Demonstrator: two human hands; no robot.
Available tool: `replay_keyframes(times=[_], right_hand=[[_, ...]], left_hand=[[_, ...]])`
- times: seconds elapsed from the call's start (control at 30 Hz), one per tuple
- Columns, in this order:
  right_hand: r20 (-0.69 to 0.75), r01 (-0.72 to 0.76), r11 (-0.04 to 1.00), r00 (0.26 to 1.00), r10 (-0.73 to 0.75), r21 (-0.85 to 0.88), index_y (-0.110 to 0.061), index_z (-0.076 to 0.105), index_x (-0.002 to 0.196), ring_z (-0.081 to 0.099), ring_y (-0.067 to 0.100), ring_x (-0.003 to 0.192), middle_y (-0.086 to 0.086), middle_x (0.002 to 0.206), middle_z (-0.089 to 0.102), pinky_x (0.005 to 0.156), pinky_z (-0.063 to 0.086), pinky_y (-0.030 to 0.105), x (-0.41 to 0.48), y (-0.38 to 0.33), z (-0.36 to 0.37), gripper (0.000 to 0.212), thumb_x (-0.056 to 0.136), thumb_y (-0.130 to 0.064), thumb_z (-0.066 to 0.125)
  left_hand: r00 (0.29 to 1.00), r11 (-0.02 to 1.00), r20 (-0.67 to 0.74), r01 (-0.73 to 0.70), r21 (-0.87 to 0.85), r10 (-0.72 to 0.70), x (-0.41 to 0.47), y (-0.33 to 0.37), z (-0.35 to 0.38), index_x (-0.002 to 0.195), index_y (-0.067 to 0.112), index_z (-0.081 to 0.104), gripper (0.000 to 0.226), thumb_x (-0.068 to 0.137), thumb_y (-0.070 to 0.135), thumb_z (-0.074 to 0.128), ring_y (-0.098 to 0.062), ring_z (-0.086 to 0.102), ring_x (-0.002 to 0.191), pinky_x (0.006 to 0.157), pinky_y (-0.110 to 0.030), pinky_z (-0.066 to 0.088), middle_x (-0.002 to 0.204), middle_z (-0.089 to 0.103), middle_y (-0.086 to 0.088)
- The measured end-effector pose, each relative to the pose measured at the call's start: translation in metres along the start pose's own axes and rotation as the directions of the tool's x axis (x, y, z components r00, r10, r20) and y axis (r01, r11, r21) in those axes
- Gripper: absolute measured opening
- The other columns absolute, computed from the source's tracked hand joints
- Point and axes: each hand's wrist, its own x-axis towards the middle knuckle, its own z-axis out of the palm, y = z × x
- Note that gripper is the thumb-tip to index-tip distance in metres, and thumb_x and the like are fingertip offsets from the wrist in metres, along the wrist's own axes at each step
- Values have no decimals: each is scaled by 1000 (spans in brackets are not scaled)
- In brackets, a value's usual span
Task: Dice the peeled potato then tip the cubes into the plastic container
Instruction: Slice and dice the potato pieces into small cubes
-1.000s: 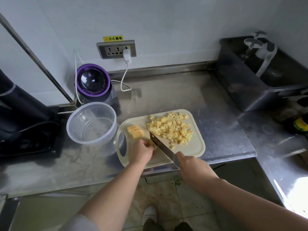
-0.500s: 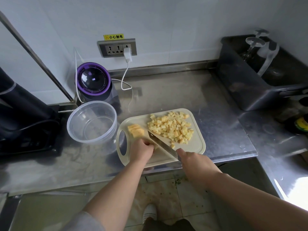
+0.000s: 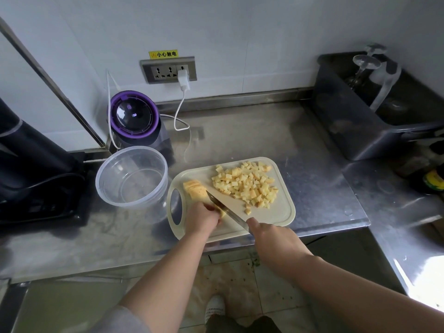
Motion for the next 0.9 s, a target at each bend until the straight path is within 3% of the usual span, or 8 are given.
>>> replay_keyframes(times=[0.13, 0.3, 0.7, 0.9], right_hand=[[18, -5, 1000, 1000, 5, -25, -17, 34, 129, 58, 21, 74, 6, 93, 58, 58, 43, 30, -3, -4, 0, 43, 92, 4, 38], [28, -3, 998, 1000, 5, -67, -15, 31, 130, 46, 16, 62, 2, 79, 45, 47, 32, 25, -3, -7, 0, 45, 91, 6, 41], [87, -11, 999, 996, 15, -44, -16, 29, 135, 53, 16, 68, 1, 78, 47, 53, 41, 26, 3, -8, 4, 49, 93, 3, 44], [128, -19, 1000, 991, 22, -24, -17, 28, 136, 53, 14, 69, 2, 80, 50, 50, 39, 21, 3, -8, -2, 48, 95, 2, 43]], left_hand=[[1000, 1000, 5, 17, -9, -17, 4, -2, 1, 70, 15, 68, 12, 81, 16, 67, -28, 70, 79, 78, -48, 58, 75, 72, -8], [999, 999, 6, 34, -36, -34, 8, -5, 2, 72, 16, 67, 9, 80, 14, 69, -29, 70, 82, 79, -48, 58, 79, 72, -8], [999, 985, -36, -4, 172, 10, 4, -2, 1, 83, 23, 65, 3, 84, 20, 64, -21, 66, 82, 79, -40, 58, 84, 68, 0], [1000, 985, -9, -3, 172, 5, 7, -4, 0, 88, 20, 69, 9, 82, 16, 63, -21, 66, 82, 77, -41, 59, 83, 69, -1]])
